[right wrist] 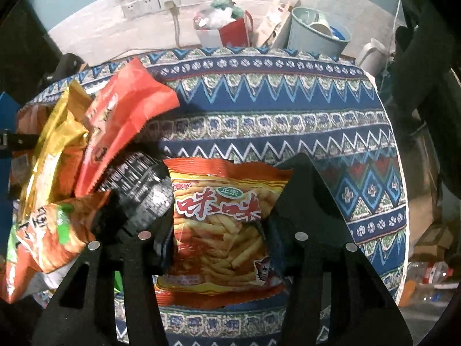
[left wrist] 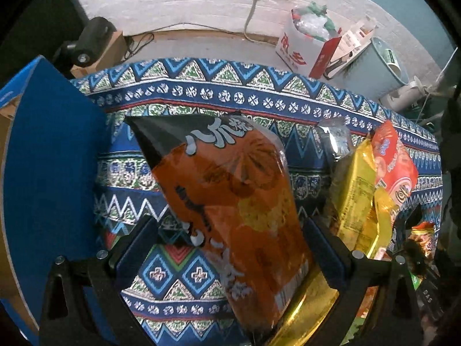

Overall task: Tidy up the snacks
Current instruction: 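Lift both held bags and carry them over the cardboard box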

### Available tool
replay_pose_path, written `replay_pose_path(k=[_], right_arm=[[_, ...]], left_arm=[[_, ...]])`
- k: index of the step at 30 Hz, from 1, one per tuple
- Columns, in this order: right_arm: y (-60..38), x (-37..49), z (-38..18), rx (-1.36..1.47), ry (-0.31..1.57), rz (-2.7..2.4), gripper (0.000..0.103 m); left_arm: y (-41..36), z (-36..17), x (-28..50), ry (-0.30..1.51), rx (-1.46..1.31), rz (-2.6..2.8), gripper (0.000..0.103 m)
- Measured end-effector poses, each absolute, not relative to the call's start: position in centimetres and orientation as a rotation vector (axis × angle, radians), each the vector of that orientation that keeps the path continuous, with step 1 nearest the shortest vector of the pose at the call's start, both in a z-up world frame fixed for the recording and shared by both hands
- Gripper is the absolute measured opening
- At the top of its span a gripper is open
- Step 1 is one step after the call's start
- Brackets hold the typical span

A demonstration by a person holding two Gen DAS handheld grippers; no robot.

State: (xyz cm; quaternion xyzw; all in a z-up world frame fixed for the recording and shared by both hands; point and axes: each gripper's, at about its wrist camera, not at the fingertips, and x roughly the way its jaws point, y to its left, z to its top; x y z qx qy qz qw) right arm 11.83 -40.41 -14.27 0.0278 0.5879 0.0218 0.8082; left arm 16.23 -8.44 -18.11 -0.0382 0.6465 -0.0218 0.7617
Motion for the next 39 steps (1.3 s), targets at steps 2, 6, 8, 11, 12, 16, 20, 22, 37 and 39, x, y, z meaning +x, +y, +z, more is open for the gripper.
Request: replay_pose_path(k=[2,6,8,11,12,16,20,22,37,39], right_arm=[[-40.0,12.3,-13.9,0.054,1.250,0.051,0.052],[-39.7,12.1,-14.5,0.059,1.231,0.060,0.052],[-39.5,11.7,-14.2,0.062,1.219,0.064,0.052],[-39.4,11.4,-13.3,0.065,1.197,0.068,0.052],[-39.3,11.4,-13.0,0.068,1.190,0.071,0.052],[-39.0,11.3,-11.7,0.081,1.156,0.078,0.052],[-38.3,11.3,-10.1,0.081,1.124,0.090,0.052],[-37.9,11.1,-9.3,0.078,1.109,0.099,0.052],[-32.3,10.7,-3.5,0.037,1.003,0.200,0.052],[-31.1,10.7,-2.7,0.034,0.988,0.223,0.052]], left_arm=[[-8.2,-18.4,16.2,1.401,-0.107,-0.067,0.098],[-7.9,-18.9,16.0,1.410,-0.185,-0.122,0.074],[-8.0,-18.7,15.8,1.393,-0.178,-0.129,0.065],[-8.3,-18.3,15.4,1.382,-0.139,-0.150,0.055],[-8.4,-18.1,15.3,1.374,-0.128,-0.151,0.051],[-8.3,-16.8,14.4,1.333,-0.079,-0.153,0.049],[-7.7,-15.1,13.5,1.280,-0.034,-0.149,0.049],[-7.4,-14.2,13.1,1.253,-0.017,-0.146,0.049],[-4.9,-7.4,8.6,1.055,0.075,-0.163,0.048],[-4.3,-6.8,8.1,1.035,0.084,-0.157,0.048]])
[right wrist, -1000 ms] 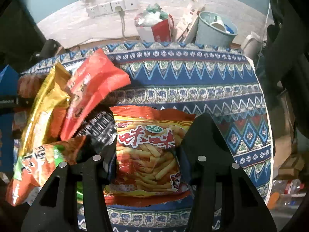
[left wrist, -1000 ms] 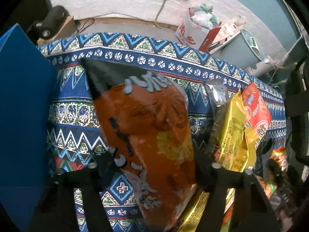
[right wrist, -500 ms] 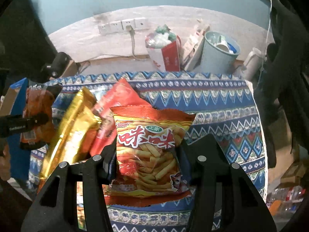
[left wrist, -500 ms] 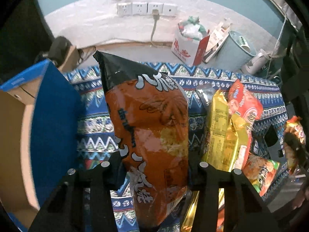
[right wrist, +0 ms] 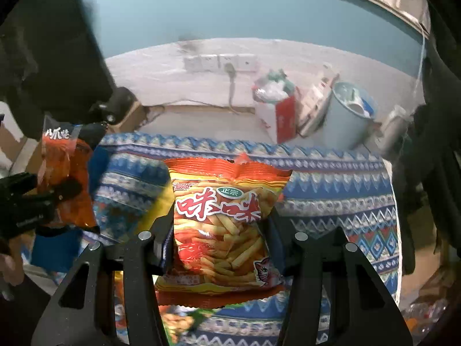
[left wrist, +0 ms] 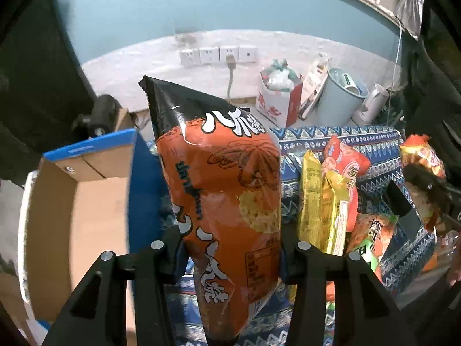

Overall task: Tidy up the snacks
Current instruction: 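Lift both held bags and carry them over the cardboard box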

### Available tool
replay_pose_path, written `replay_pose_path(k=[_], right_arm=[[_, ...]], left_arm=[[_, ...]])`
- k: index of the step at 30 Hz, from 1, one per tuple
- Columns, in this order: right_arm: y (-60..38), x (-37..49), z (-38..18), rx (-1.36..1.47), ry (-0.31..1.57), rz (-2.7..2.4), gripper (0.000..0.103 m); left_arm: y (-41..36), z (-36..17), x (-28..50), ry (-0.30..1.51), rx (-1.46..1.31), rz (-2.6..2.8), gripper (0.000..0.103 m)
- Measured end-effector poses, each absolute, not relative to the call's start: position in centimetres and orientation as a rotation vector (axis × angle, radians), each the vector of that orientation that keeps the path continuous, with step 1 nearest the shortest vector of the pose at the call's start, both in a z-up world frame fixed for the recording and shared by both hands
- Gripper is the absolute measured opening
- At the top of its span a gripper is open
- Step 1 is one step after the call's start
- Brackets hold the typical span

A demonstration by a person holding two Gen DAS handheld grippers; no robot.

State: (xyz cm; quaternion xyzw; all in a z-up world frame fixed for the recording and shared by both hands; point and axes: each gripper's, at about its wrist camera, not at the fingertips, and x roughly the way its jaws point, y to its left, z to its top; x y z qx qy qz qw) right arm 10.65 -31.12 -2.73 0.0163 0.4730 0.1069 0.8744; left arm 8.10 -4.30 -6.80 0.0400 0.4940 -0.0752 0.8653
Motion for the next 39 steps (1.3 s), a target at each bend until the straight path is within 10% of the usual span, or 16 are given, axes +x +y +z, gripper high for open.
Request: replay_pose_path(k=[39], right_arm=[[-6.4,11.7,0.1,-0.085,0.969,0.600,0.052]], left_arm=[[13.6,-4.9,3.1,0.974,-0.045,0.092,0.049]])
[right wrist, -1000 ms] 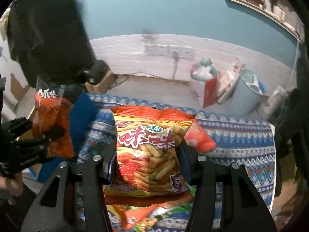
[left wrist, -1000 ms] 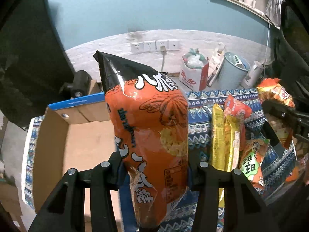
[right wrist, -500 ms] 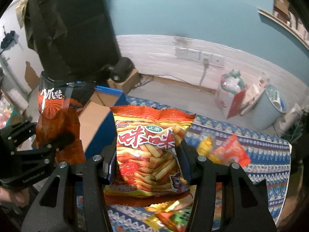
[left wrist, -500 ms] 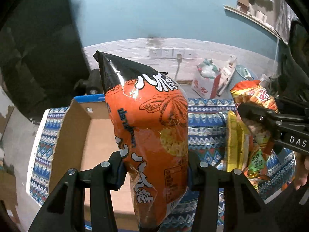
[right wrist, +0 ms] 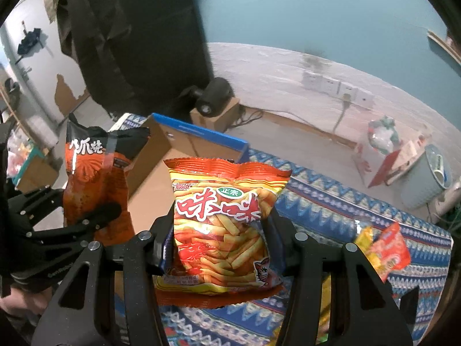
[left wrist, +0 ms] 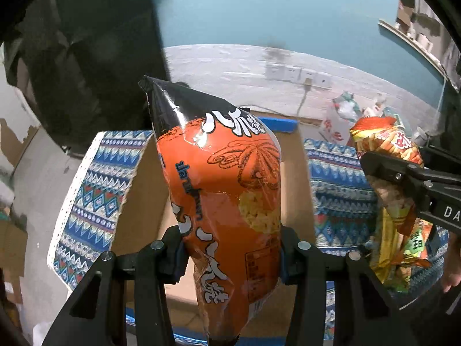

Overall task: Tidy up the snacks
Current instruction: 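Lift both held bags and carry them over the cardboard box, then open both grippers to drop the bags into the box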

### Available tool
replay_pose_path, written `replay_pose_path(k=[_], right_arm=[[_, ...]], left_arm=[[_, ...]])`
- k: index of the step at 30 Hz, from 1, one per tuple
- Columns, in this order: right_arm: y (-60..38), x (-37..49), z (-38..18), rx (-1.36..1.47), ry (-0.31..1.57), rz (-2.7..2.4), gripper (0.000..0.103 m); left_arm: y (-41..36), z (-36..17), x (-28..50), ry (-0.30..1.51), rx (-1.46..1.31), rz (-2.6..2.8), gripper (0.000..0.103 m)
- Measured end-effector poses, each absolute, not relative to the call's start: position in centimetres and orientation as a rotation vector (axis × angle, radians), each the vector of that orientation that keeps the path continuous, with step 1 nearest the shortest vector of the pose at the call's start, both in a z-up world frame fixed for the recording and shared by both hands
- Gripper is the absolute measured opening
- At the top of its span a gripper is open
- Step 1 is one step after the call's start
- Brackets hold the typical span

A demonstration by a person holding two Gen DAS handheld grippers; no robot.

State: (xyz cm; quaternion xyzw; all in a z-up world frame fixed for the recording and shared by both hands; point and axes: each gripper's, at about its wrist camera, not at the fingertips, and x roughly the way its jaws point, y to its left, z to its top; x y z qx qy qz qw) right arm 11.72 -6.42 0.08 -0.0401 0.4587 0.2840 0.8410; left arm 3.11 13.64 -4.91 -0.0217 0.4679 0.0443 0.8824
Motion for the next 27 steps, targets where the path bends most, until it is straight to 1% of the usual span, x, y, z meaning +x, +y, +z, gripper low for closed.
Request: replay_pose_path(k=[12,13,17,18,27], right_arm=[[-0.1,11.9,-1.7,-0.125,1.028,0.693,0.052],[0.3,12.0,-1.8,-0.129,1.032,0.703,0.052],[2.0,12.1,-2.6,-0.154,1.050,0.731,0.052],[2.2,12.1,-2.7,-0.156,1.054,0.735,0.052],[3.4,12.5,-4.4,-0.178,1.109,0.757,0.052]], left_arm=[[17.8,-7.6,3.2,1.068,-0.095,0.163,0.049],[17.9,-7.7,3.3,1.078,-0.093,0.177,0.050],[18.5,-7.7,3.2,1.087,-0.082,0.211,0.061],[18.5,-7.5,3.2,1.082,-0.076,0.219,0.063],[18.6,-6.6,2.8,1.062,-0.060,0.222,0.063]])
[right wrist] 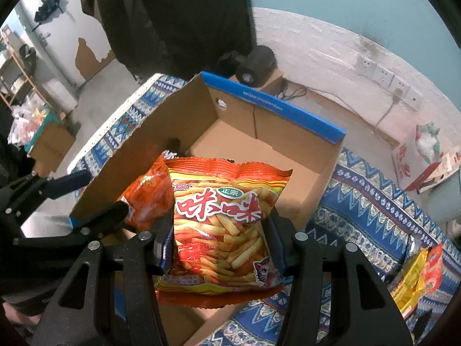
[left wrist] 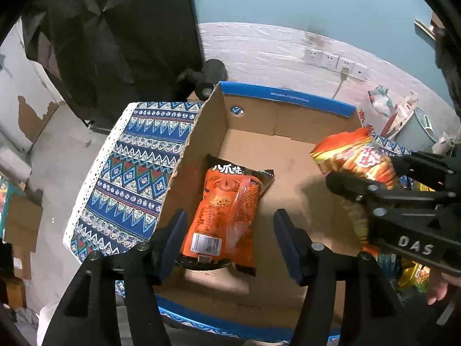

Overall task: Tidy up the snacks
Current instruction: 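Open both grippers to drop the bags into the box, then grasp a gold wafer bar with the left gripper while the right grasps the orange-green cracker bag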

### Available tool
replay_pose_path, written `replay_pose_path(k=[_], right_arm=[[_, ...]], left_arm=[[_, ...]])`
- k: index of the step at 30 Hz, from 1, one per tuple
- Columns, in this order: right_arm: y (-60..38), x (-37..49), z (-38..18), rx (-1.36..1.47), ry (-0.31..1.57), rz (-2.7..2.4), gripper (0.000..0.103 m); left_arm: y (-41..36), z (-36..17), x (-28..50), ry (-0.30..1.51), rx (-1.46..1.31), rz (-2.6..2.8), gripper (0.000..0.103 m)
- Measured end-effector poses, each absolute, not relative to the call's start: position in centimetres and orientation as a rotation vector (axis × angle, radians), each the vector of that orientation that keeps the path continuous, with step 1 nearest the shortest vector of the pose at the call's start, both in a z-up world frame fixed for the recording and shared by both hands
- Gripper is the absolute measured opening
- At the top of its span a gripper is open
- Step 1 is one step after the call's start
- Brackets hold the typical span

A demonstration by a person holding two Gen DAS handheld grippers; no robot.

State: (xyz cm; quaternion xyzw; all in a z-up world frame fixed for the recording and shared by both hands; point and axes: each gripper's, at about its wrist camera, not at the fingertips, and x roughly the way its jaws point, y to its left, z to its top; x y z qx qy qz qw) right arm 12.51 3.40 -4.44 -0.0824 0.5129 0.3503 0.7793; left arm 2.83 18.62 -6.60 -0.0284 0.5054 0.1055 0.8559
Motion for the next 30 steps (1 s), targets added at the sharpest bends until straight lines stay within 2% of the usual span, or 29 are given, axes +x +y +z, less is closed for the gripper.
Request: replay_pose_path(k=[2,6,8,23,30], right_arm=[[3.6,12.5,-4.6,-0.183,1.114,0.764,0.054],[3.0,12.7,-4.5,-0.178,1.116,0.738,0.066],[2.5,12.7,-4.2,-0.172,1.108,0.720,0.069],[-6.0,11.6,-2.1,-0.124,1.114,0.504,0.082],[-11.3,10.5,-1.0,-0.083,1.109,0.410,0.082]], left_arm=[[18.4,-6.5,2.7,1.063,-0.055,0.216,0.063],[18.1,-6.4,2.7,1.063,-0.058,0.206,0.063],[18.0,-6.3,2.7,1.064,-0.064,0.201,0.063],[12.2,-4.6,3.3,1.040,-0.074,0.033,0.063],[8.6,-4.9,3.7,1.060,-0.059,-0.062,0.063]])
